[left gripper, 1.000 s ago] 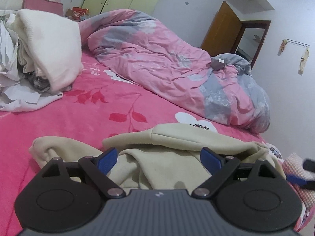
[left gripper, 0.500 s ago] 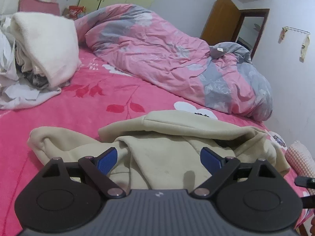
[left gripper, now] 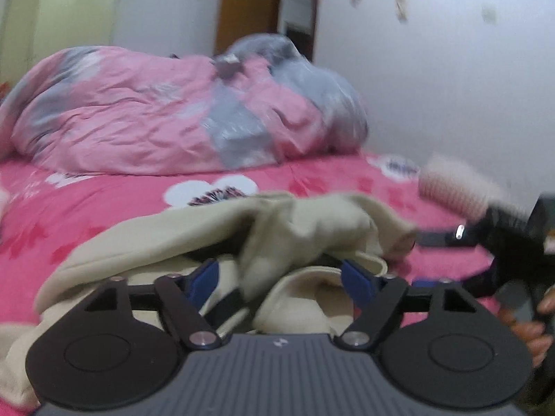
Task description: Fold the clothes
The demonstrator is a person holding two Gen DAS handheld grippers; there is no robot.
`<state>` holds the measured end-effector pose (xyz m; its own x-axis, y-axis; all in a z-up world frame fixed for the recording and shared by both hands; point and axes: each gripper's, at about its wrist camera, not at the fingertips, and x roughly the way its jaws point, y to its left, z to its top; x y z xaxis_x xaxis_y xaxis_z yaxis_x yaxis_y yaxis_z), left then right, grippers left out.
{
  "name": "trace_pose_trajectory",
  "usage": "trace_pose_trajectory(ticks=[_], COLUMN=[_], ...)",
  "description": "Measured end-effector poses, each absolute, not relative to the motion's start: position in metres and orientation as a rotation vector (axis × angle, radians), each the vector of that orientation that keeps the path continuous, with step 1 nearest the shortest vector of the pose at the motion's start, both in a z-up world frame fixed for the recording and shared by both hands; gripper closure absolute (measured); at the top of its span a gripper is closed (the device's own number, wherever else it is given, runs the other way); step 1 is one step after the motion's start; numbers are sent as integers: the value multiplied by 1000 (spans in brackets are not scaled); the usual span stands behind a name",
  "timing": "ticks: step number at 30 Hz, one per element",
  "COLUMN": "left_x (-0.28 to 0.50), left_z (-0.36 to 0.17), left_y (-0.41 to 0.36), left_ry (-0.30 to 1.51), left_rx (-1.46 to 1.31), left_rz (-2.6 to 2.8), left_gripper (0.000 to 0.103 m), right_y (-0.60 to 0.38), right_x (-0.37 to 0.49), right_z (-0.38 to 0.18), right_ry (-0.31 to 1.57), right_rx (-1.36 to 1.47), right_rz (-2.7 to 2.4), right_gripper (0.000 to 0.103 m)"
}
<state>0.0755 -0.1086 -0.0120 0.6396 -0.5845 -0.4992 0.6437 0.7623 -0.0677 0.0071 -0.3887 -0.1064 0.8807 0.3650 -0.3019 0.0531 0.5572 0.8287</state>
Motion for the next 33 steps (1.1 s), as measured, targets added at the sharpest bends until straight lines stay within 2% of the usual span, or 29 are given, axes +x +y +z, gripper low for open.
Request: trace_pose_trajectory(ticks=[3, 5, 6, 8, 11, 18, 22, 28, 30, 32, 33], left_x=[94, 107, 113, 119, 131, 196, 236, 291, 300, 294, 291], left_z=[-20, -22, -23, -16, -4, 5, 8, 7, 3, 4, 5], left_y=[-131, -137, -139, -134, -129, -105, -92, -92, -91, -80, -74], left_ry=[600, 646, 663, 665, 679, 855, 872, 818, 832, 818, 810], left_rx=[129, 98, 83, 48, -23, -383, -592, -664, -663, -637, -623], left_rz=[-696, -690, -687, -689, -696, -748, -775, -696, -670, -649, -638], left_gripper=[52, 70, 73, 88, 92, 96, 103, 101, 93, 68, 63], right_y=[-400, -407, -409, -413, -414, -408, -405, -404, -403, -401, -400], right_x=[7, 7, 7, 9, 11, 14, 11, 10, 10, 11, 11], right_z=[-110, -112, -113, -117, -124, -135, -137, -142, -142, -140, -140], right_ry=[416, 385, 378, 368, 365, 363, 361, 354, 364, 374, 380], right_rx=[1001, 1012, 1015, 1018, 1011, 943, 886, 852, 833, 813, 803], right_rz=[193, 196, 200, 211, 236, 251, 260, 268, 267, 267, 268], right_gripper=[6, 6, 7, 8, 11, 18, 22, 25, 25, 24, 23])
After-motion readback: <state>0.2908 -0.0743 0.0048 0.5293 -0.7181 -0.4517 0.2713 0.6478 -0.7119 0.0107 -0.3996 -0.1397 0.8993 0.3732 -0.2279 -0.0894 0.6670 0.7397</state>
